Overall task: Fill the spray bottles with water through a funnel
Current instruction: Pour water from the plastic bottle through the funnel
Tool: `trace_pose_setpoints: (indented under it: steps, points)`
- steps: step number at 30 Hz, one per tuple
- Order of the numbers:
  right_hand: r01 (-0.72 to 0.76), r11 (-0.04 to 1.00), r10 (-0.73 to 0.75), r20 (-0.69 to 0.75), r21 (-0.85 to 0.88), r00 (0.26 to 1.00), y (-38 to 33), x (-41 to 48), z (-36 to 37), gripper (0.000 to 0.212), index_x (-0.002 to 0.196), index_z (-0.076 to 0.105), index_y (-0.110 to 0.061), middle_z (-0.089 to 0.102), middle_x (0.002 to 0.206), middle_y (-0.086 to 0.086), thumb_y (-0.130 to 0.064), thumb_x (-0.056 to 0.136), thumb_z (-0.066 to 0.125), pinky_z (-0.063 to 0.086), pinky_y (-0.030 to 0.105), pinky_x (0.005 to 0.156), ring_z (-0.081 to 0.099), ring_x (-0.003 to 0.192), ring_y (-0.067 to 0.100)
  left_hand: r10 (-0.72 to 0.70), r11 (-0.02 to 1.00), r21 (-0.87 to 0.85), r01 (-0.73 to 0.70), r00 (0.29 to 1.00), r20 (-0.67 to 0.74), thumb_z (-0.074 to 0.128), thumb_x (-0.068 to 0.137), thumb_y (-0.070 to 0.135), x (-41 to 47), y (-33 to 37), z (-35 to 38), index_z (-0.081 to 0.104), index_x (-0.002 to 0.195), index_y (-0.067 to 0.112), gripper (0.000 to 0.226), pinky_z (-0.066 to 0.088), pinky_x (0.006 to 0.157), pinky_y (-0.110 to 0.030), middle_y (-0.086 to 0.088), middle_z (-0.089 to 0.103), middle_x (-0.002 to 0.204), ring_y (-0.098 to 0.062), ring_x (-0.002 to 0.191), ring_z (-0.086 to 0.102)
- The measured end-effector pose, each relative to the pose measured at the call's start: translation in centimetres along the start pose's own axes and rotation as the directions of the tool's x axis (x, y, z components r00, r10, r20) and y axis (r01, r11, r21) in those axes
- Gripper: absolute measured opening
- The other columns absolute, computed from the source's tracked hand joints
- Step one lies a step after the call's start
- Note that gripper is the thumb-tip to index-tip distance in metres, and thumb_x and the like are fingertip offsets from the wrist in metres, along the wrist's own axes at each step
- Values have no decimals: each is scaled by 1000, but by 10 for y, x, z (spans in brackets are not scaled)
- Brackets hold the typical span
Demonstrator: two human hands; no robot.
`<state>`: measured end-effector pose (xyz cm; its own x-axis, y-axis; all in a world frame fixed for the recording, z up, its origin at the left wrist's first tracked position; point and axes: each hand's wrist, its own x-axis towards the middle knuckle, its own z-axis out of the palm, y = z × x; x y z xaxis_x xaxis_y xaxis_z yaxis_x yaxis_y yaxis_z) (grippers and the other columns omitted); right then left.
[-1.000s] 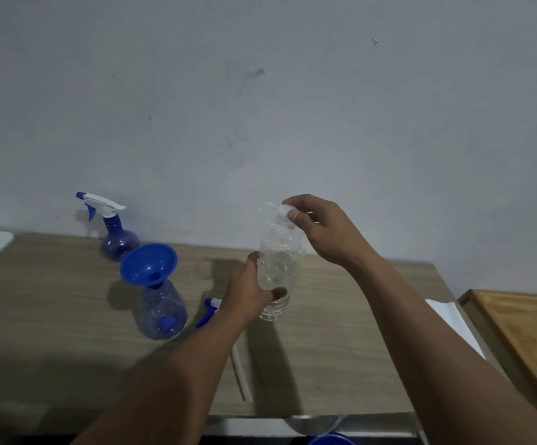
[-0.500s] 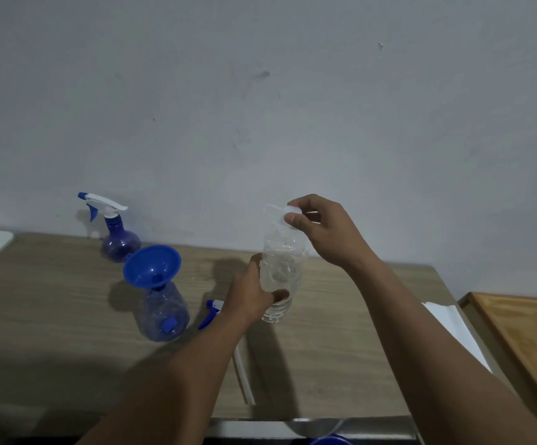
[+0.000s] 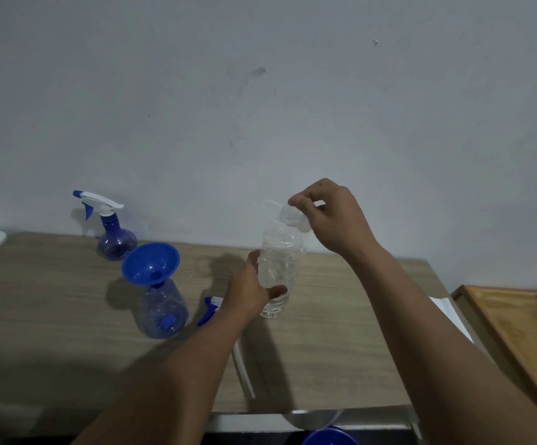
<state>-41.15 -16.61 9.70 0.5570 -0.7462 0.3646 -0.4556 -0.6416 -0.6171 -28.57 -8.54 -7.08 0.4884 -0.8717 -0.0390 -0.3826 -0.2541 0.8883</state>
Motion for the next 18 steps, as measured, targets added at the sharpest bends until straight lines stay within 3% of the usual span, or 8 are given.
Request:
trace_pose_setpoints:
  steps: [3,8,10,14,18]
  points:
    - [45,992,-44,19,-119,999,5,-8,14,21,114,73,-24,55,100,-9,-31,96,66,45,23,80,56,88,5,-19,999,-34,18,1000,-16,92,62,39,-1,-1,2,40,133,33,88,52,97,-43,3,65,123,-20,113,61]
    - [21,999,-23,-72,-34,997,10,-14,25,31,126,68,-24,55,100,-6,-32,97,66,49,24,75,59,78,7,-22,998,-65,22,1000,1,93,62,36,5,1,2,41,133,31,88,51,97,-45,2,65,125,-22,115,61]
    - [9,1000,-11,-78,-28,997,13,-17,21,42,136,60,-28,56,106,-8,-40,96,65,48,16,75,59,83,5,-8,997,-74,8,1000,1,93,61,35,7,-3,1,42,130,32,86,53,95,-45,3,67,120,-20,110,63]
    - [-174,983,180,-142,54,973,45,-47,20,51,138,56,-28,58,113,-6,-53,94,61,44,16,77,61,93,5,19,998,-62,-21,999,-32,93,57,37,8,-11,4,45,124,36,83,56,89,-43,6,71,109,-16,99,68]
    - [-258,965,261,-55,52,964,74,-80,38,52,139,56,-27,58,114,-4,-53,93,62,50,27,83,62,94,8,52,997,-61,-56,996,-74,90,52,44,8,-16,6,48,124,35,84,57,86,-40,8,72,106,-14,95,69]
